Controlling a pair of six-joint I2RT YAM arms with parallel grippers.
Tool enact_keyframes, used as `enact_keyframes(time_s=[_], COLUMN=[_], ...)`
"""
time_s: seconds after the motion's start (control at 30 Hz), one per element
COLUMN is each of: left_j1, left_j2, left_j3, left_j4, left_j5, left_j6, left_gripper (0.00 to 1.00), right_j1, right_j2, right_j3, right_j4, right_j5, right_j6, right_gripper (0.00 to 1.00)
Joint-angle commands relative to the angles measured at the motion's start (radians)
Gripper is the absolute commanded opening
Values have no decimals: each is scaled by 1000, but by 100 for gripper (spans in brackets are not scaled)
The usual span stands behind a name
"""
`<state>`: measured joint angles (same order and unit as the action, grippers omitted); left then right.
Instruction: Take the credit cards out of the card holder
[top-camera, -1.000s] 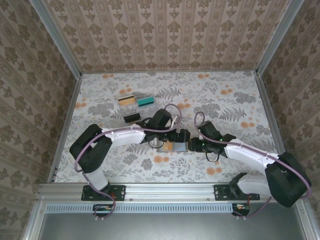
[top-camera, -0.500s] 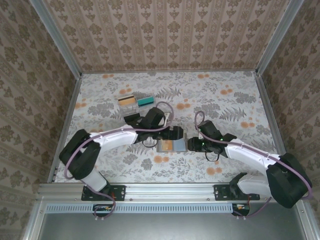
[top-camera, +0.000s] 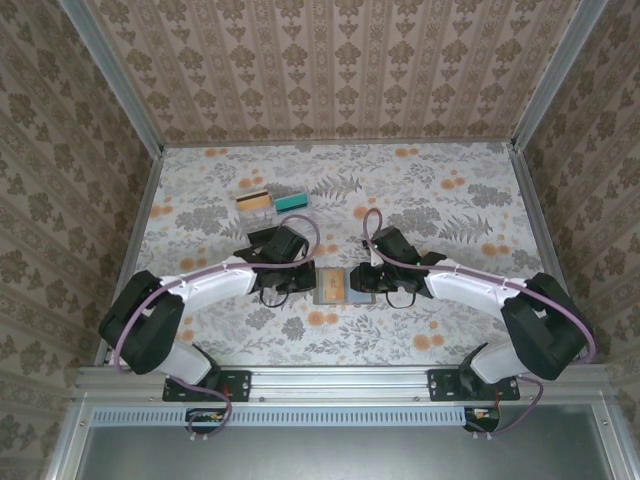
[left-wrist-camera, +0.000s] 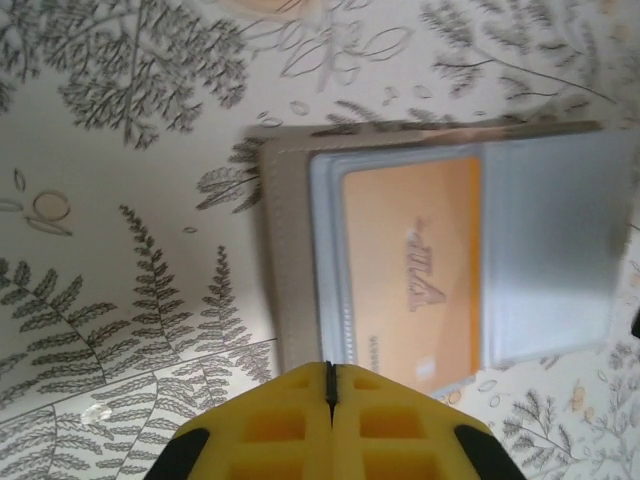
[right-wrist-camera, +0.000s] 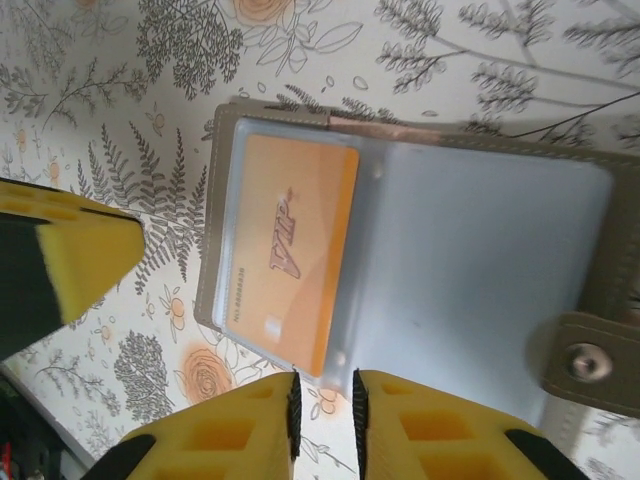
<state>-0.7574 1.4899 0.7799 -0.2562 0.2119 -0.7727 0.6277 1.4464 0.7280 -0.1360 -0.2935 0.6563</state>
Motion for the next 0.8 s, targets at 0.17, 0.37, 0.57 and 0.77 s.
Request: enact_keyframes(time_s=[0.17,0.37,0.57,0.77], left_j1=[-20,-33,-40,-42], left_j2=[100,130,145,152], left_j3=[11,26,36,40], left_j4=[6,5,-6,-12], left_j5=[17,20,21,23], left_j6=[-7,-5,0,3], left_gripper=[0,0,0,0], right_j1=[4,5,4,4], right_j2=[93,135,165,192], right_j3=[38,51,63,63], right_j4=[59,71,69,52], right_j5=[-69,-83,-81,-59], right_j6=[60,67,71,72], right_gripper=[16,18,22,22])
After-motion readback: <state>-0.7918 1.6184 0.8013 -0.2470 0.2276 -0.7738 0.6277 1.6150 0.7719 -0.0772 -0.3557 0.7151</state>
